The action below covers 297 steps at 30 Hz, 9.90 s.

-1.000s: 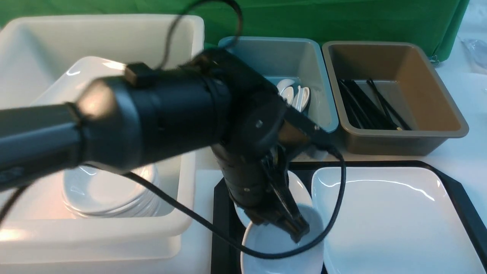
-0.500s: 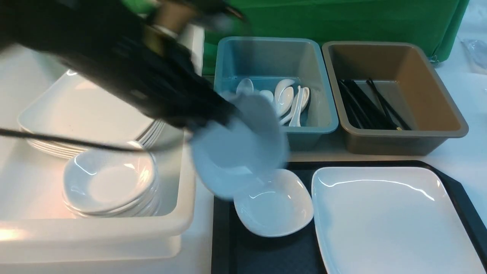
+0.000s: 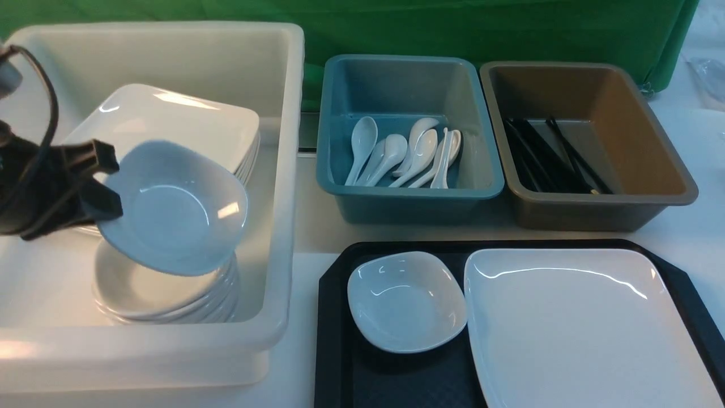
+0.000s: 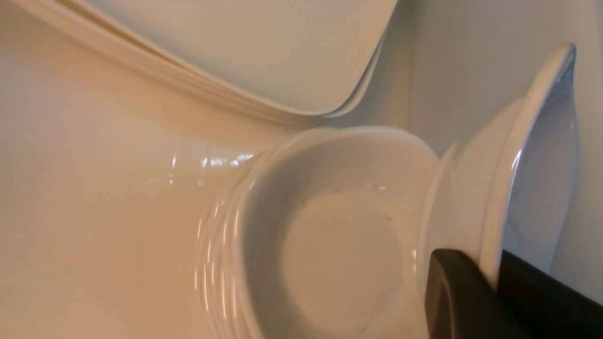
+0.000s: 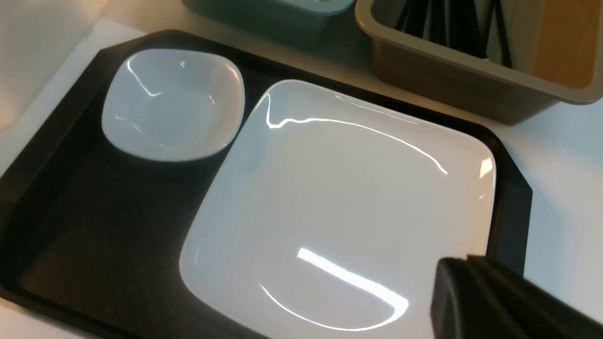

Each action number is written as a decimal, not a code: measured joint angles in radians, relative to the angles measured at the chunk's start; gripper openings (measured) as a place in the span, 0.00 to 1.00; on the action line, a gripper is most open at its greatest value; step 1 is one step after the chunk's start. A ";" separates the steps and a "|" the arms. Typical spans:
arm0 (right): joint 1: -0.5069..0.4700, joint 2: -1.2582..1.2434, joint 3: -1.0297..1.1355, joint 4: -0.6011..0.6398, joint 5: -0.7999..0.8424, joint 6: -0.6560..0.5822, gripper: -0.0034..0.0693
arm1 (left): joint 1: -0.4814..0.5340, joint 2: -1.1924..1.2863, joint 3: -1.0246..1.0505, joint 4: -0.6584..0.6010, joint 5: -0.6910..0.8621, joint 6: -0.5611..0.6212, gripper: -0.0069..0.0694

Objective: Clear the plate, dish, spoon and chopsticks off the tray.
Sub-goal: Use the left arm to put the small plate into the large storage box on the left, then use the left arm to grab a small plate from the dinner plate, then use the left arm to put the small plate into the large storage box on the left, then use the left arm to grab a plate from the dinner plate, then use the left arm to put the plate into the large storage box on the left

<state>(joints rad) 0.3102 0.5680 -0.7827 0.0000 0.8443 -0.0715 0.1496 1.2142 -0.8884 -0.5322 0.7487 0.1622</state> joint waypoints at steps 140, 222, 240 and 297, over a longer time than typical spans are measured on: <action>0.000 0.000 0.000 0.032 -0.047 0.053 0.17 | -0.677 0.175 -0.176 0.913 0.180 -0.376 0.11; 0.000 0.000 0.000 0.031 -0.090 0.054 0.18 | -0.828 0.878 -0.655 0.187 -0.126 -0.204 0.75; 0.000 0.000 0.000 0.031 -0.104 0.031 0.20 | -0.828 0.989 -0.705 0.117 -0.243 -0.135 0.73; 0.000 0.000 0.000 0.031 -0.128 0.031 0.24 | -0.720 0.482 -0.750 0.320 0.058 -0.086 0.12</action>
<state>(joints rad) 0.3102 0.5680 -0.7827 0.0315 0.7164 -0.0409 -0.5709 1.6963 -1.6387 -0.2124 0.8064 0.0761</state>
